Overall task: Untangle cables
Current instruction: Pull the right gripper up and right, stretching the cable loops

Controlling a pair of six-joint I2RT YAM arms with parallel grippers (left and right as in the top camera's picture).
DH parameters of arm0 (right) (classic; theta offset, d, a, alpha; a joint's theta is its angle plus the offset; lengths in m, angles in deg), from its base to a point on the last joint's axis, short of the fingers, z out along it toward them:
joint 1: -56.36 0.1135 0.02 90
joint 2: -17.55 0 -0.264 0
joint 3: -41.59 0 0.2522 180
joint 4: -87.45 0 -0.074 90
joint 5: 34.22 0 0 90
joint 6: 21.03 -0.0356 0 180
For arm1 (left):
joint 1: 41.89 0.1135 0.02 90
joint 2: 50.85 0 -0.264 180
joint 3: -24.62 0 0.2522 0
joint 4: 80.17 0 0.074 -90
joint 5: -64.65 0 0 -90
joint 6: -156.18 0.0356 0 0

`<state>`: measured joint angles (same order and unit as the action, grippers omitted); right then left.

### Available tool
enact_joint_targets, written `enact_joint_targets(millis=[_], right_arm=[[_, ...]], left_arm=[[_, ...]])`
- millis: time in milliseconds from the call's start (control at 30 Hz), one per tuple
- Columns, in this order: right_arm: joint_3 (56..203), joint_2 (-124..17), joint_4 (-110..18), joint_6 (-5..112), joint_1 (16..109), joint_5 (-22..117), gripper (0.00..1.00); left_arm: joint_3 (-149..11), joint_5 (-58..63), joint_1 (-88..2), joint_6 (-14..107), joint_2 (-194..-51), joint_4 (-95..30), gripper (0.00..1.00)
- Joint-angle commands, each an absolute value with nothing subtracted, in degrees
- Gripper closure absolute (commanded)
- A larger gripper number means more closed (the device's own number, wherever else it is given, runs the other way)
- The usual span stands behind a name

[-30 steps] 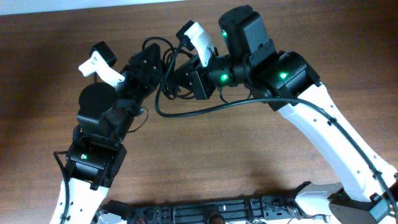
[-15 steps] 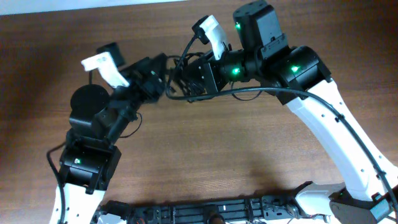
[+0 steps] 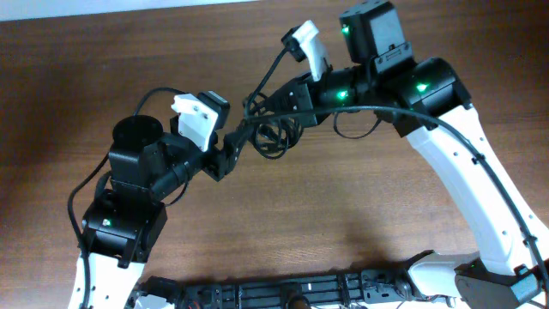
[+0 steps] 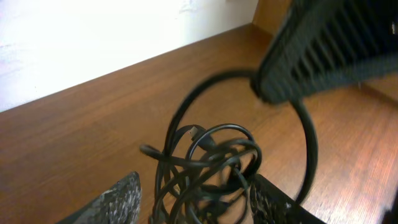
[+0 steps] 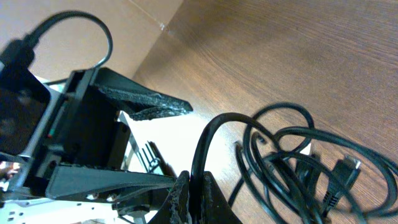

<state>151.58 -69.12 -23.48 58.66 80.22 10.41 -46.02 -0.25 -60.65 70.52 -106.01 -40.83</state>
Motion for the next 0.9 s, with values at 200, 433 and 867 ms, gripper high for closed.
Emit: enact_joint_targets(millis=[200, 433, 867], right_arm=[[152.5, -66.9, -24.3, 59.1, 78.8, 0.8, 0.96], [154.7, -66.9, -25.2, 59.0, 78.8, -0.2, 0.96], [157.7, -66.7, -25.0, 59.1, 78.8, -0.2, 0.96]], left_arm=[[-46.7, 5.6, -60.6, 80.5, -105.5, -39.6, 0.46], [-46.6, 5.3, -60.6, 83.0, -105.5, -33.7, 0.51], [-46.6, 5.3, -60.6, 77.3, -111.4, -31.2, 1.0]])
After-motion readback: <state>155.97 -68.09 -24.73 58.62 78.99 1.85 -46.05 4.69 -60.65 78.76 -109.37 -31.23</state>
